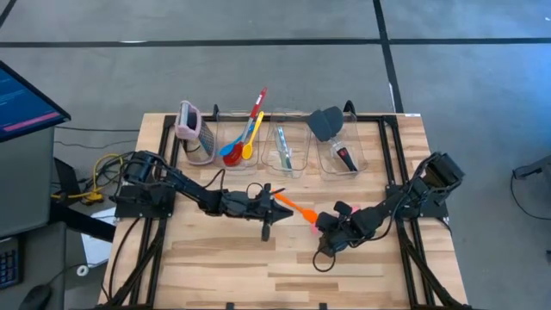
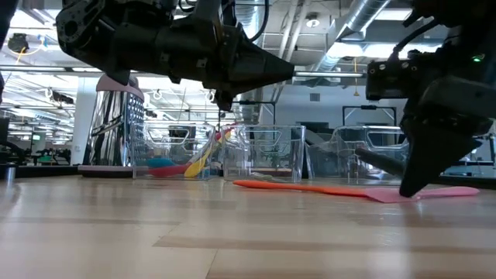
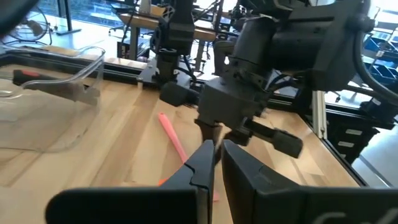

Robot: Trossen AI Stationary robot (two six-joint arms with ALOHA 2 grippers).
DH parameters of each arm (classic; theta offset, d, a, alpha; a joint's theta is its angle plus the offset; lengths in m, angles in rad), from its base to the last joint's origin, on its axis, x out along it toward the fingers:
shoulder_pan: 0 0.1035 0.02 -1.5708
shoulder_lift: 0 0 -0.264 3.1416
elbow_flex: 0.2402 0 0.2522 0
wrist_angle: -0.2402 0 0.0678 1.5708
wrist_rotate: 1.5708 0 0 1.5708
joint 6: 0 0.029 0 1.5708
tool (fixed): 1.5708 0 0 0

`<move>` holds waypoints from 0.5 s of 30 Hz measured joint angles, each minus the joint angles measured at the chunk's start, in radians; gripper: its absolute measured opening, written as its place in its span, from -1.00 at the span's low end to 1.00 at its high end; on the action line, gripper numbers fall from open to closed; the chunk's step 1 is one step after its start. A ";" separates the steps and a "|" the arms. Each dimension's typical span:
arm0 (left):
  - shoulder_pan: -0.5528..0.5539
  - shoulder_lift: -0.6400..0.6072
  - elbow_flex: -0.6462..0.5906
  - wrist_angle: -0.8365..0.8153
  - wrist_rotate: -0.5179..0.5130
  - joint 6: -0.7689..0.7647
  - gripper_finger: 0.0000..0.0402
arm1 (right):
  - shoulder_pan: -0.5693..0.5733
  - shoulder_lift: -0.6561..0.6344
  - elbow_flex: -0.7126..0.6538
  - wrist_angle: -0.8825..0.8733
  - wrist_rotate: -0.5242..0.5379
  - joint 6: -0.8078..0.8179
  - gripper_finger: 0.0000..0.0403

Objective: Pick & Place Kitchen Items
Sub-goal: Put the pink spatula into the right transparent bin

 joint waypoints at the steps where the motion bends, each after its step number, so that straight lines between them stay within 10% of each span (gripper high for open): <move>1: 0.000 0.000 0.000 0.000 0.000 0.000 -0.92 | 0.000 -0.004 0.000 0.003 -0.019 0.001 -1.00; 15: 0.000 0.000 0.000 0.000 0.005 0.000 -0.92 | -0.013 -0.002 -0.001 0.003 -0.048 -0.020 -1.00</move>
